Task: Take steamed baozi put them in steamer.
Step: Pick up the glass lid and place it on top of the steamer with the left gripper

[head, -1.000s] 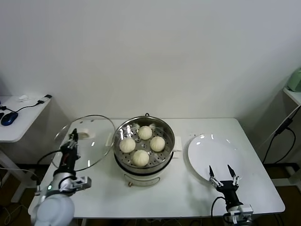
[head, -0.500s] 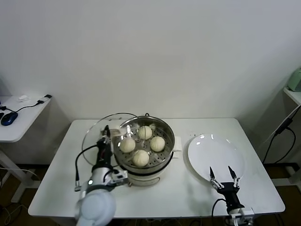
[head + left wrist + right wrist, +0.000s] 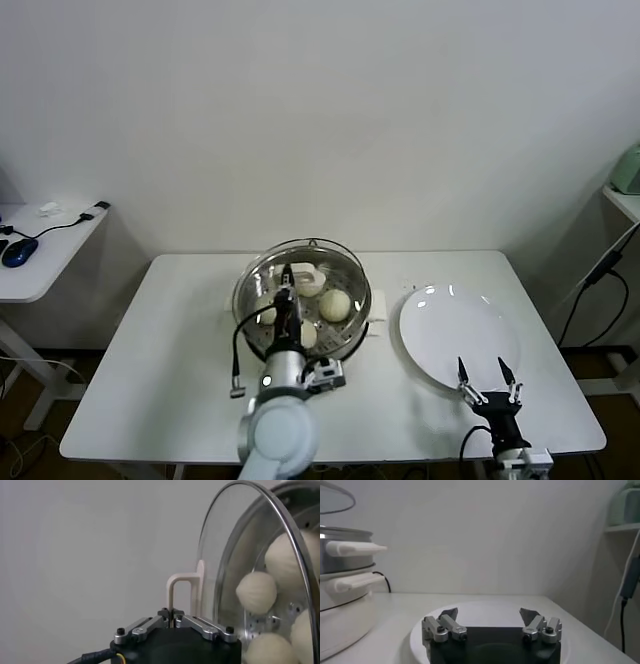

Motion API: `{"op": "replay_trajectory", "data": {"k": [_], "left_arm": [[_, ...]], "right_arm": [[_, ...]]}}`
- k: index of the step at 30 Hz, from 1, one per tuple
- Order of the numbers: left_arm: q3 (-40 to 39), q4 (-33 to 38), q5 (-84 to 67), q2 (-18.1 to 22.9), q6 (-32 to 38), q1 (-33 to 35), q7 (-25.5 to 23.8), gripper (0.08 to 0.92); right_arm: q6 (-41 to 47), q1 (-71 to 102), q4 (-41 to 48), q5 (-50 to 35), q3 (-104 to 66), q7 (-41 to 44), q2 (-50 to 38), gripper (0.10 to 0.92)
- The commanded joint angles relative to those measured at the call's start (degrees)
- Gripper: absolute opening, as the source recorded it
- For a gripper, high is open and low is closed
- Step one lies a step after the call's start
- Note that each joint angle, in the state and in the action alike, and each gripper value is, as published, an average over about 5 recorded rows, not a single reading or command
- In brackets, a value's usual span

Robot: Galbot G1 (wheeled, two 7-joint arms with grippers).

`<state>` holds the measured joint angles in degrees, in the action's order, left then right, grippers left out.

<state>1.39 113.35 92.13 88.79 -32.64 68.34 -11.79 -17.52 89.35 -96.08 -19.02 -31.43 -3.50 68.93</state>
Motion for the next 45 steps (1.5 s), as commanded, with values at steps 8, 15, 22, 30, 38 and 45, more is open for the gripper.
{"op": "replay_trajectory", "data": {"k": [8, 15, 22, 30, 38, 45], "left_arm": [[-3.3, -8.1, 7.0, 4.6, -0.7, -1.7, 0.8, 0.125], [-1.7, -9.6, 7.9, 3.9, -0.4, -2.2, 1.8, 0.125], [-1.2, -9.9, 7.8, 3.2, -0.4, -1.9, 2.0, 0.125], [-0.1, -9.8, 7.2, 2.8, -0.5, -2.0, 2.1, 0.125], [0.1, -9.8, 6.1, 2.0, -0.2, -1.8, 2.1, 0.125], [-1.6, -6.4, 1.3, 1.2, 0.0, -1.3, 1.7, 0.199]], "right_arm": [[-1.7, 0.4, 0.1, 0.0, -1.7, 0.0, 1.0, 0.823], [-2.2, 0.6, -0.3, 0.5, -2.2, 0.0, 1.5, 0.823], [-2.3, 0.8, -0.4, 0.6, -2.4, 0.2, 1.4, 0.823], [-2.4, 0.9, -0.4, 1.1, -2.1, 0.4, 1.8, 0.823], [-2.6, 0.9, -0.4, 1.3, -2.0, 0.6, 2.0, 0.823], [-2.0, 0.8, -1.0, 0.9, -1.7, 0.7, 2.0, 0.823]]}}
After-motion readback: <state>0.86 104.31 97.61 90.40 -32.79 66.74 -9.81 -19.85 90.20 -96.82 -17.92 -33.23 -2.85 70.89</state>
